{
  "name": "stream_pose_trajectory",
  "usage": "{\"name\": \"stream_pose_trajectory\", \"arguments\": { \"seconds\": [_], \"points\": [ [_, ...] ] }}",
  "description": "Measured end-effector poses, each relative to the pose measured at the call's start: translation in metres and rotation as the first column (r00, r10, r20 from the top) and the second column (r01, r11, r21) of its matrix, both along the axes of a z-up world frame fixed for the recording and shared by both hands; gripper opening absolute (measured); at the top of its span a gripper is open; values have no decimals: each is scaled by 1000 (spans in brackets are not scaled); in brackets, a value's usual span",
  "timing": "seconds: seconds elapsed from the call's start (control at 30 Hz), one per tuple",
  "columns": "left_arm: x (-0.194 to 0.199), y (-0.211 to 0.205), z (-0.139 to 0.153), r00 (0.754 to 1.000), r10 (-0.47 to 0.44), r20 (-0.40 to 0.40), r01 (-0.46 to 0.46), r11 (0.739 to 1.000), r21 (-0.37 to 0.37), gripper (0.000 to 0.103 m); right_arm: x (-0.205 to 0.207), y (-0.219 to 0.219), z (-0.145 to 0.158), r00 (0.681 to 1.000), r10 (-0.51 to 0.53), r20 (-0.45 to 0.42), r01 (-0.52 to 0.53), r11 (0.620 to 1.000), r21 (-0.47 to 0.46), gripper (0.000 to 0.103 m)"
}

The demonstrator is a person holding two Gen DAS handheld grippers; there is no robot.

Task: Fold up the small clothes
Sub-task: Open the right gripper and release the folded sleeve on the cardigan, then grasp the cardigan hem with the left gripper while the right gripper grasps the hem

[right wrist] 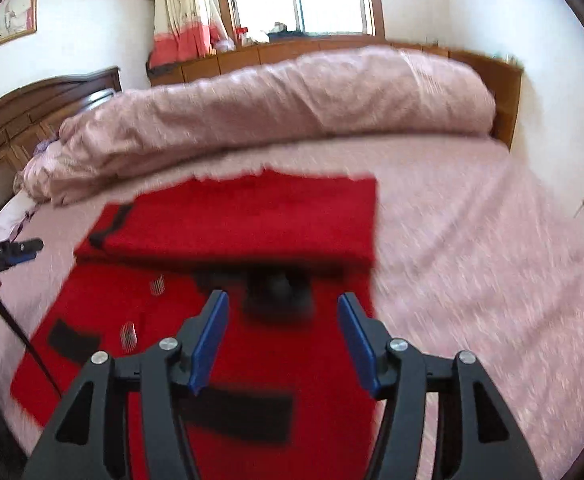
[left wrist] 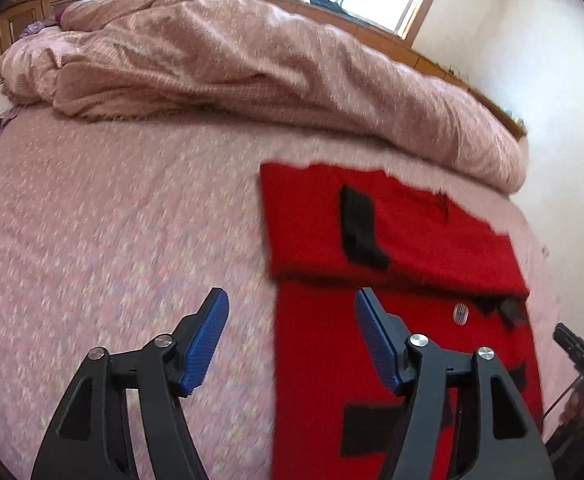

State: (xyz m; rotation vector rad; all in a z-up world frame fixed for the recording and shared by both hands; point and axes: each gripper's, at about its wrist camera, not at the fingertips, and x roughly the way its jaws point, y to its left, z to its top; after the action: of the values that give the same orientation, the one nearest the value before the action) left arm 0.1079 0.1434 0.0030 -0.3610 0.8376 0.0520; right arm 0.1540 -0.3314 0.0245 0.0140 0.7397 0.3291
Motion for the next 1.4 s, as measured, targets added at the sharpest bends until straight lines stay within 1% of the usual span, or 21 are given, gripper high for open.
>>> {"name": "stream_pose_trajectory", "arguments": {
  "seconds": [0.03,0.1,0.2,0.27,0.37,0.43,0.5,0.6,0.67,0.77,0.9,1.0,1.03,1.07,1.13,1.17,1.2,1.27,1.3,1.37,1.4],
  "points": [
    [-7,-2,-5,1000,-11,-22,11,1000,1,61,-5,-11,-4,1000,-3,-24,3,1000,13,71],
    [-21,-7,-13,998,-34,-61,34,999,7,62,-17,-36,-14,998,-22,-64,25,998,55,74],
    [-44,-19,-24,992,-75,-104,79,996,31,62,-36,-68,-29,994,-33,-100,45,991,125,75],
    [-60,-25,-32,985,-116,-125,115,993,-14,62,-50,-84,-39,990,-28,-137,53,981,188,75],
    [-82,-27,-49,975,-142,-173,117,982,-150,62,-67,-95,-58,978,18,-209,46,952,302,75],
    [-94,-32,-56,971,-142,-193,107,977,-183,62,-77,-96,-70,965,69,-254,29,931,363,75],
    [-105,-39,-57,974,-133,-181,99,978,-183,63,-86,-98,-79,956,98,-277,22,916,400,75],
    [-118,-45,-58,975,-151,-162,113,968,-222,64,-95,-98,-85,944,146,-297,15,878,478,75],
    [-123,-46,-58,976,-156,-152,114,961,-252,64,-98,-94,-89,936,166,-309,13,864,504,75],
    [-120,-43,-58,976,-160,-147,114,952,-283,64,-97,-83,-91,933,181,-311,-3,869,495,75],
    [-92,-40,-58,982,-154,-106,114,943,-312,64,-88,-74,-92,941,161,-297,7,870,492,74],
    [-92,-37,-60,985,-143,-95,103,935,-339,63,-78,-74,-94,946,142,-292,30,857,514,69],
    [-97,-35,-61,984,-147,-103,102,930,-354,61,-78,-76,-95,944,140,-298,40,849,527,65],
    [-102,-34,-61,982,-153,-111,101,921,-376,61,-80,-79,-97,942,144,-302,43,843,536,62],
    [-120,-33,-65,980,-161,-119,92,890,-446,60,-82,-83,-101,932,163,-323,51,825,563,51],
    [-125,-34,-66,980,-160,-120,88,884,-459,60,-84,-83,-103,928,168,-333,57,819,572,49],
    [-131,-34,-66,981,-155,-115,84,881,-465,60,-85,-83,-105,925,170,-341,62,816,575,46],
    [-132,-35,-65,983,-145,-113,78,886,-456,59,-88,-84,-107,924,168,-344,67,813,578,45],
    [-130,-34,-65,983,-141,-117,73,886,-457,55,-87,-83,-109,923,167,-347,73,808,584,45],
    [-125,-29,-69,983,-108,-146,33,896,-443,26,-86,-84,-111,917,163,-363,93,798,595,45],
    [-122,-29,-73,980,-96,-175,12,903,-430,6,-84,-84,-113,913,163,-375,107,789,605,44]
  ]
}}
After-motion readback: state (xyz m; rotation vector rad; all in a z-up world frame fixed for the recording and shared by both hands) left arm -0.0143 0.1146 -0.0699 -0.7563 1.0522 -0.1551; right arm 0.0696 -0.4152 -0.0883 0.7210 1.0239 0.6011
